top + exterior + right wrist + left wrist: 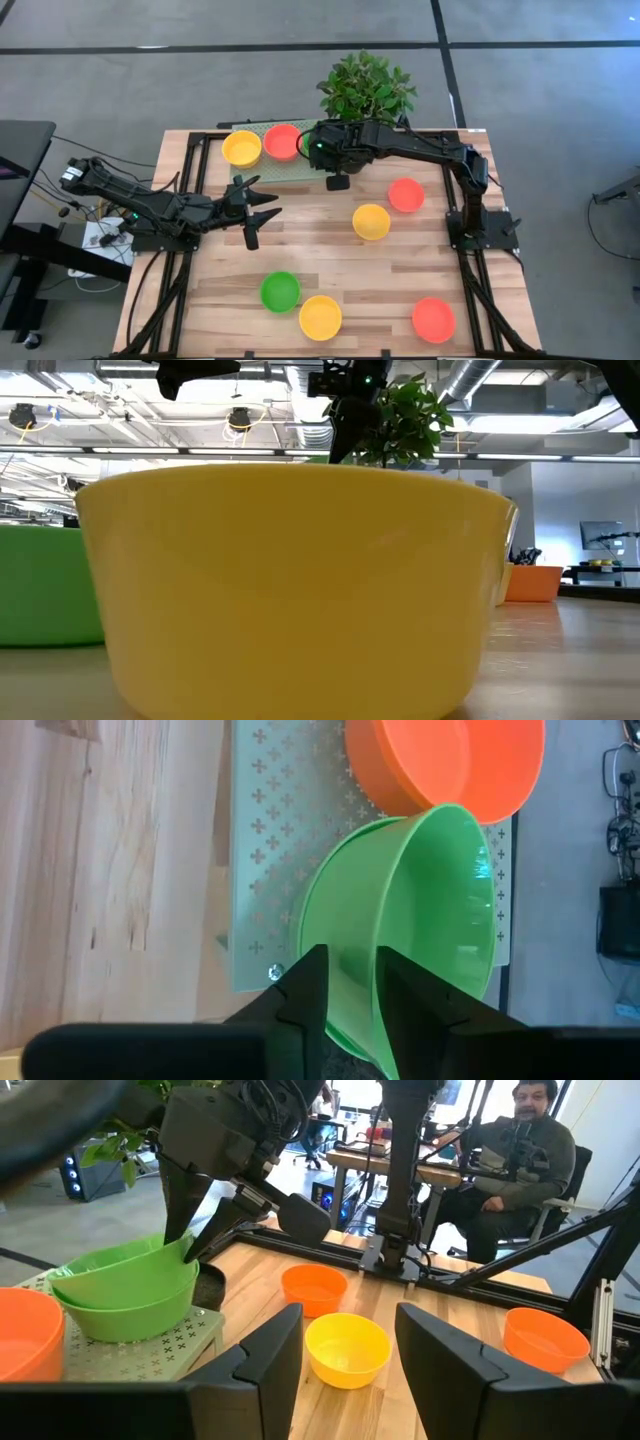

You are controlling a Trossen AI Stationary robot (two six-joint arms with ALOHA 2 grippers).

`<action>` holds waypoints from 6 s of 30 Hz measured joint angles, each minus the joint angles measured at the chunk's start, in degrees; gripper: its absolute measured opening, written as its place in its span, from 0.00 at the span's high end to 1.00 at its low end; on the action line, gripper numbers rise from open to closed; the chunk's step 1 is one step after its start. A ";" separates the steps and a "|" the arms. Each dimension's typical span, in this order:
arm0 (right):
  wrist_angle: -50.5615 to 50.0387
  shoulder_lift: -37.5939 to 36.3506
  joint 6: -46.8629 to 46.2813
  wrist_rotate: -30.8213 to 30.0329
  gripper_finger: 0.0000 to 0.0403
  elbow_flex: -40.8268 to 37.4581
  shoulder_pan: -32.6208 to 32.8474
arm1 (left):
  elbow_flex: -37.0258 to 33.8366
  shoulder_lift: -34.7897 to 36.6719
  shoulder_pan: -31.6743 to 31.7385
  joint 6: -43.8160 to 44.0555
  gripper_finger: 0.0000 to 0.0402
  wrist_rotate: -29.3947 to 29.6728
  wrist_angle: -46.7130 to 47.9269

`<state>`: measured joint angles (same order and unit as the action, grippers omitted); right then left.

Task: Pick & Place Mini bowls
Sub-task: Stack the green bowl on top of the other green bowl on the shelf, then stack the yellow bowl on top of the other yellow bowls on the shelf

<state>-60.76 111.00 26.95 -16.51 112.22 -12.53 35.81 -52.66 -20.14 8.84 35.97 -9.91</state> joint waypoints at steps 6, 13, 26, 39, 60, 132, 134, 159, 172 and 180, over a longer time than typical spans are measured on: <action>0.00 0.00 -0.01 0.00 0.78 0.00 0.00 | 0.00 0.00 0.00 0.00 0.59 0.00 0.00; -0.03 0.00 -2.62 3.12 0.78 0.00 0.11 | 0.00 0.00 -0.02 -0.02 0.59 0.00 0.00; 0.49 0.00 -2.57 2.71 0.78 0.00 0.28 | 0.00 0.00 -0.02 -0.01 0.59 0.00 0.00; -3.50 -0.68 -4.43 0.02 0.78 7.46 8.04 | 0.00 0.00 -0.02 -0.02 0.59 0.00 0.02; 21.74 -30.04 -29.68 9.12 0.78 -44.81 24.39 | 0.00 -8.70 -1.22 3.87 0.59 -16.46 -3.95; 55.49 -46.05 -42.04 9.01 0.78 -76.91 27.89 | 19.15 -54.31 -1.46 18.01 0.98 -40.01 -0.66; 55.46 -46.05 -42.03 9.01 0.78 -76.91 27.89 | 19.10 -53.77 -1.07 17.95 0.98 -39.98 -0.49; 55.24 -46.03 -42.02 9.01 0.78 -76.89 27.89 | 19.04 -37.47 2.17 12.39 0.98 -28.72 10.74; 55.22 -46.03 -41.87 9.01 0.78 -76.89 27.89 | 19.04 -5.87 15.99 12.55 0.99 -7.24 36.29; 55.21 -46.03 -41.42 9.03 0.78 -76.89 27.89 | 19.04 5.33 34.97 12.61 0.99 -5.53 44.14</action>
<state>-5.56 64.97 -14.47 -7.49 35.33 15.35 54.85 -47.34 14.83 21.45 30.44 34.22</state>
